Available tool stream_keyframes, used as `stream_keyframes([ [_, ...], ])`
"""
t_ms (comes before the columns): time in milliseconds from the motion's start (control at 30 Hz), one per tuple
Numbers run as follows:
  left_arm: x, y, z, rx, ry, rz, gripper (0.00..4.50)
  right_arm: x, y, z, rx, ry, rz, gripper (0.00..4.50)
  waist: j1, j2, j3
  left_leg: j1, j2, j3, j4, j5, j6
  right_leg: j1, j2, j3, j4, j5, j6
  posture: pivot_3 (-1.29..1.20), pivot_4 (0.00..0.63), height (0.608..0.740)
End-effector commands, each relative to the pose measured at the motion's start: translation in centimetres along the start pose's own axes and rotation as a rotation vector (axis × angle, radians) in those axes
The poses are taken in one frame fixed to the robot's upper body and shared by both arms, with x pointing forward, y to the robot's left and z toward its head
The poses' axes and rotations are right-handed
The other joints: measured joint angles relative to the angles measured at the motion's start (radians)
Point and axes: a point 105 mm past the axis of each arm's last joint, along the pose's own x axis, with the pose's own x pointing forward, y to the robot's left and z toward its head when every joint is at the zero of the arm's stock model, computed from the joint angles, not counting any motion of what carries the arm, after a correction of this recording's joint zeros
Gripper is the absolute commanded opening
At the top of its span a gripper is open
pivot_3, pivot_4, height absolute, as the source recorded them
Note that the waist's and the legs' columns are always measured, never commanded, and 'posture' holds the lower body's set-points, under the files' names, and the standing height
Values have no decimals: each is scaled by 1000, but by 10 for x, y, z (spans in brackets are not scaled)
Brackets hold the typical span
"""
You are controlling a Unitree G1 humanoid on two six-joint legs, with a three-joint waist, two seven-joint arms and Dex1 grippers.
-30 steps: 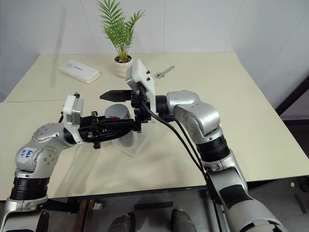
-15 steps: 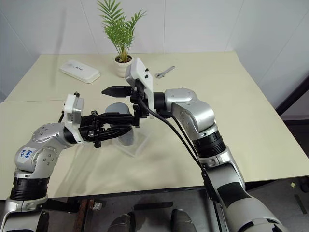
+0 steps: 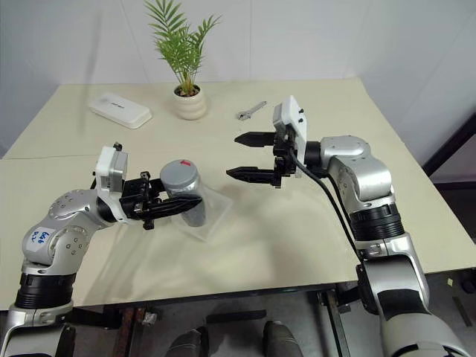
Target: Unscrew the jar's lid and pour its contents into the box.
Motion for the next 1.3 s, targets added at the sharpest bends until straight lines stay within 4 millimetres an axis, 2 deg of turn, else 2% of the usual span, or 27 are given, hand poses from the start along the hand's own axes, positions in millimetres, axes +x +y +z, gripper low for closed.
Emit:
stream_keyframes([
  [33,-3,-2,10,51,-13,-10,1970,6,16,28,-24,-100,89,4486,1,0,0,0,0,0,0,0,0,0,0,0,0,0,0,0,150,740],
  [100,-3,-1,9,51,-8,-9,1970,12,24,33,-9,-121,128,4486,2,0,0,0,0,0,1,0,0,0,0,0,1,0,0,0,150,740],
  [200,-1,-1,8,49,2,-14,1970,33,42,36,-4,-133,192,4486,4,0,0,0,0,0,2,0,0,0,0,1,2,0,0,0,150,740],
  [400,2,-1,5,42,8,-23,1970,67,55,31,-2,-101,192,4486,8,0,0,0,0,0,5,0,0,0,0,1,4,0,0,0,150,740],
  [533,4,-1,5,42,7,-27,1970,83,56,28,-41,-82,176,4486,9,0,0,-1,0,0,6,0,0,0,0,1,4,0,0,0,150,740],
  [667,5,-2,5,39,6,-30,1970,90,44,29,-43,-78,111,4486,8,0,0,-1,0,0,6,0,0,0,0,1,4,0,0,0,150,740],
  [833,5,-2,4,36,6,-28,1970,88,38,30,-48,-75,93,4486,8,0,0,-1,0,0,6,0,0,0,0,1,4,0,0,0,150,740],
  [1033,4,-2,4,36,8,-21,1970,76,29,24,-44,-49,64,4486,8,0,0,-1,0,0,6,0,0,0,0,1,4,0,0,0,150,740],
  [1233,3,-2,3,39,13,-15,1970,55,16,18,-31,-25,11,4486,8,0,0,-1,0,0,6,0,0,0,0,1,4,0,0,0,150,740],
  [1300,2,-2,3,39,15,-12,1970,41,7,14,-28,-7,-27,4486,8,0,0,-1,0,0,6,0,0,0,0,1,4,0,0,0,150,740],
])
